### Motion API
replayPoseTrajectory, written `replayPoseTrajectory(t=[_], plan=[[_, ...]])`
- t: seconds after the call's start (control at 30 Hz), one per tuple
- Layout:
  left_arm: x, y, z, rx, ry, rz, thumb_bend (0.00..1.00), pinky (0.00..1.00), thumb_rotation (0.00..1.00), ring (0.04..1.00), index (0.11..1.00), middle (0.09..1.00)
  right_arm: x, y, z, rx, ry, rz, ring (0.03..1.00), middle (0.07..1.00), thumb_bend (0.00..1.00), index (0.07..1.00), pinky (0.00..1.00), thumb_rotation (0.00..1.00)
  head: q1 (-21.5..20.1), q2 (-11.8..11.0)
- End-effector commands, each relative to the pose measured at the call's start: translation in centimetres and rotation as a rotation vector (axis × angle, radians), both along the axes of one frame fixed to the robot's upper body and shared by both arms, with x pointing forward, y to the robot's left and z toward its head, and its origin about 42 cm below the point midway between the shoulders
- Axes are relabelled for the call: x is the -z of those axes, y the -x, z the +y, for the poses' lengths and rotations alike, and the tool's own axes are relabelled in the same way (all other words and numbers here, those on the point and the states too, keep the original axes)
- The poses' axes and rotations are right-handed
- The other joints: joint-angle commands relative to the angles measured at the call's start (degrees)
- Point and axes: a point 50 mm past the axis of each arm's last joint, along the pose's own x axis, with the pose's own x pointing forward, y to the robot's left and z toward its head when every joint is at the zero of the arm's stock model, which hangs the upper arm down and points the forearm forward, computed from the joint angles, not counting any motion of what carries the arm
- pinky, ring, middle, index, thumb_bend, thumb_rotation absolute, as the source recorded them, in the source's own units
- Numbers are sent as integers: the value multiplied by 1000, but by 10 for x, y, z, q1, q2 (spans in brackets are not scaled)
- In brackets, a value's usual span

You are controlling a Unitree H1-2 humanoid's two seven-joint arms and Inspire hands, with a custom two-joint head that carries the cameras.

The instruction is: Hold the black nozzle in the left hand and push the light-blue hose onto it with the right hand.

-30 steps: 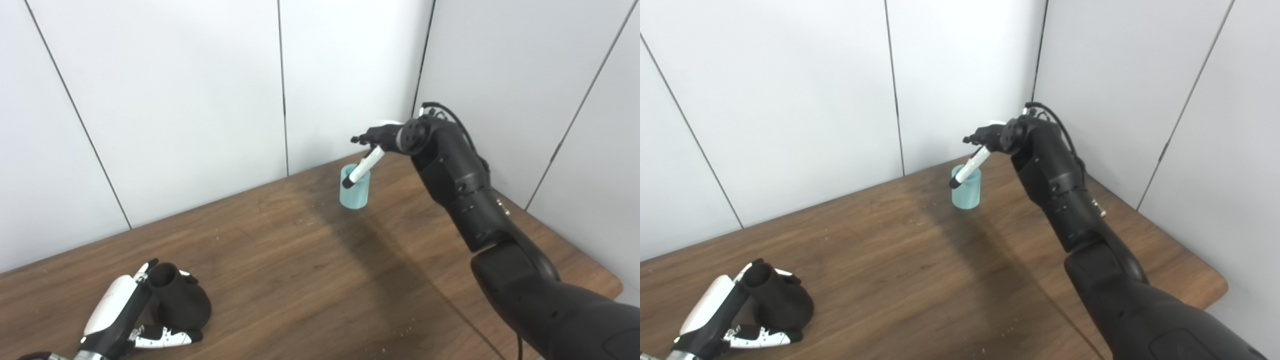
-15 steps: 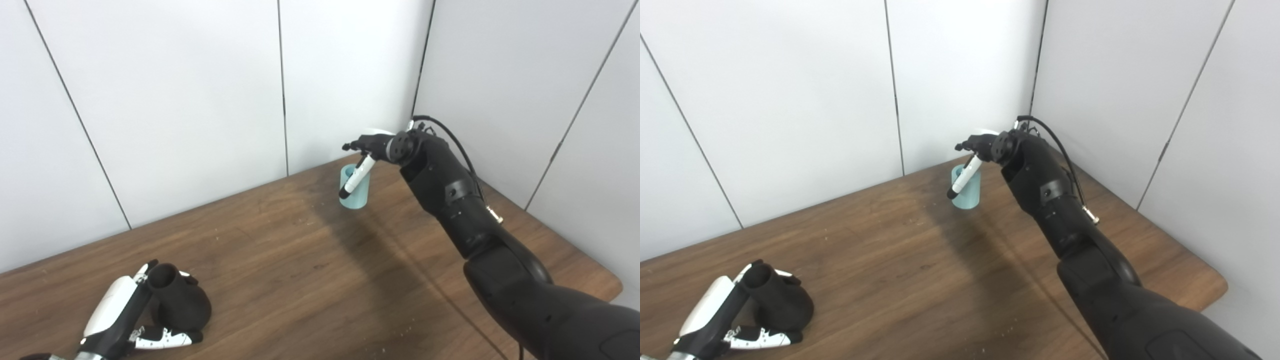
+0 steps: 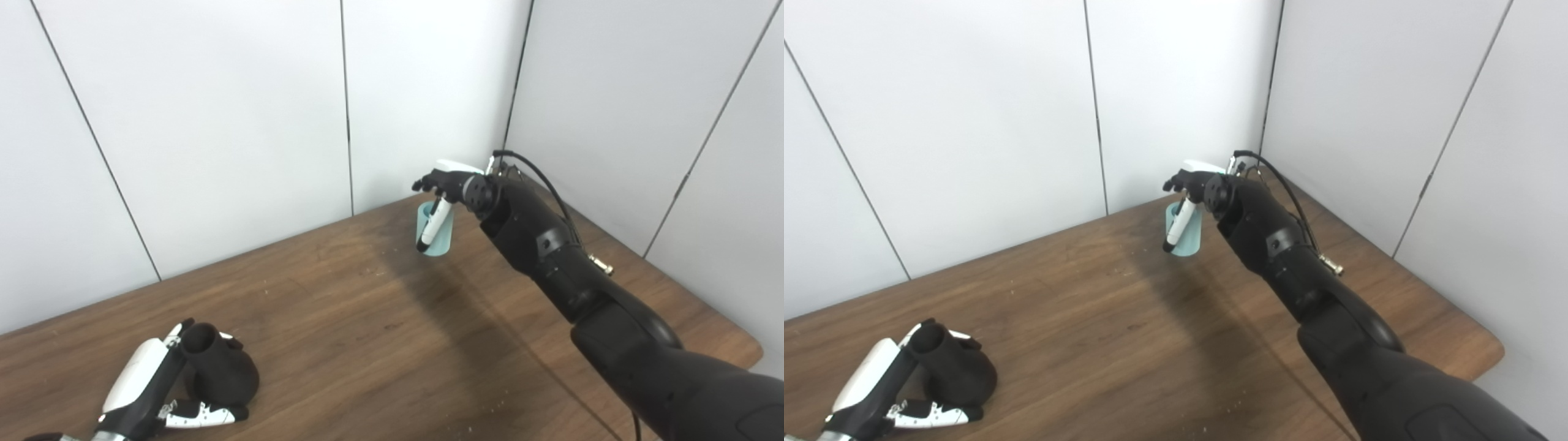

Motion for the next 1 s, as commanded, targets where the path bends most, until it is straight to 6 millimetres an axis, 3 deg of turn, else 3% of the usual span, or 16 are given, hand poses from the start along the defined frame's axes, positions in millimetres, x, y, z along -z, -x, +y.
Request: replayPoseTrajectory(t=[0.0,0.47,0.97], plan=[[51,28,15,18,-186,196,526,1000,0,608,490,477,-31,-3,-11,12,36,-79,855,874,878,865,755,67,0,1],[53,35,17,11,-182,222,526,1000,0,608,492,472,-24,-1,-10,3,45,-31,859,887,830,861,761,42,0,12],[49,43,18,28,-175,238,526,1000,0,605,494,470,-18,2,-7,-23,70,-63,796,803,762,771,718,1,2,26]])
